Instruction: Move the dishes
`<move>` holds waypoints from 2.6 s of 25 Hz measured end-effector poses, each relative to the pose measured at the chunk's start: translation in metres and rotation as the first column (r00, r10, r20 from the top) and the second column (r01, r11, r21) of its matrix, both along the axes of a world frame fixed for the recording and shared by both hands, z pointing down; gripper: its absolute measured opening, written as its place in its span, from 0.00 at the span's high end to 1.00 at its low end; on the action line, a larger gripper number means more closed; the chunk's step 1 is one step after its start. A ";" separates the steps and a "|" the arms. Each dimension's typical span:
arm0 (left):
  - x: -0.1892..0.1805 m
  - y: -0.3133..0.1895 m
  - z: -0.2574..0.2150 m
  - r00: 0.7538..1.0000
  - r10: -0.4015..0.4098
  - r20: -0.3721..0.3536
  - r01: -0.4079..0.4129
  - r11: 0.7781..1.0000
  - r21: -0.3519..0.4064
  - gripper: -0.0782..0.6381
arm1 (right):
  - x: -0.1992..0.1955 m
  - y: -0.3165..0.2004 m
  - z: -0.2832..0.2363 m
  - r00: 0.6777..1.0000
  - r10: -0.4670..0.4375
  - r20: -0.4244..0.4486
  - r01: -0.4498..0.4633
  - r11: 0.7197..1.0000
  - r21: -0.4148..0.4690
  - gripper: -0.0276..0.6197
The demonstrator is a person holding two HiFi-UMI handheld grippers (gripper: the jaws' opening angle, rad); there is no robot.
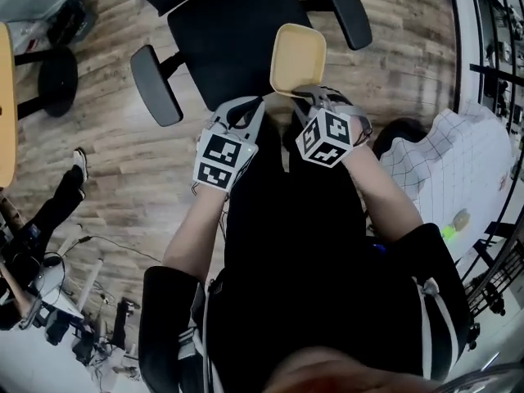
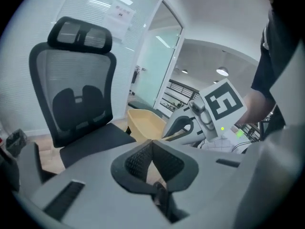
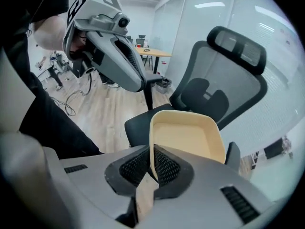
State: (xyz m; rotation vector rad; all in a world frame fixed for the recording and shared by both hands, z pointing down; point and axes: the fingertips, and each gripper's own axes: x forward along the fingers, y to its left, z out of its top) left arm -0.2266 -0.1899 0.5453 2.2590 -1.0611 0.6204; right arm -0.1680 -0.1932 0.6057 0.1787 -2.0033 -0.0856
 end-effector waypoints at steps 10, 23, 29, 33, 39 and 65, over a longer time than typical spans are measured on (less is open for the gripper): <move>0.129 0.018 -0.083 0.975 0.220 -0.030 -0.215 0.971 0.108 0.88 | 0.138 0.034 -0.094 0.969 0.237 0.071 -0.242 0.968 0.070 0.91; 0.312 0.076 -0.130 0.830 0.555 -0.059 -0.527 0.814 0.244 0.88 | 0.272 0.132 -0.153 0.844 0.528 0.097 -0.537 0.834 0.126 0.91; 0.360 0.079 -0.140 0.662 0.748 -0.052 -0.712 0.649 0.268 0.88 | 0.312 0.140 -0.165 0.682 0.726 0.088 -0.729 0.667 0.155 0.91; 0.386 0.092 -0.151 0.506 0.861 -0.045 -0.819 0.496 0.289 0.88 | 0.331 0.158 -0.163 0.527 0.846 0.084 -0.845 0.511 0.156 0.91; 0.413 0.128 -0.157 0.288 0.957 -0.038 -0.908 0.286 0.307 0.88 | 0.350 0.200 -0.156 0.269 0.957 0.107 -0.956 0.252 0.152 0.91; 0.551 0.394 -0.170 -0.052 0.998 -0.033 -0.940 -0.037 0.340 0.88 | 0.437 0.503 -0.150 -0.145 0.981 0.132 -0.975 -0.164 0.152 0.91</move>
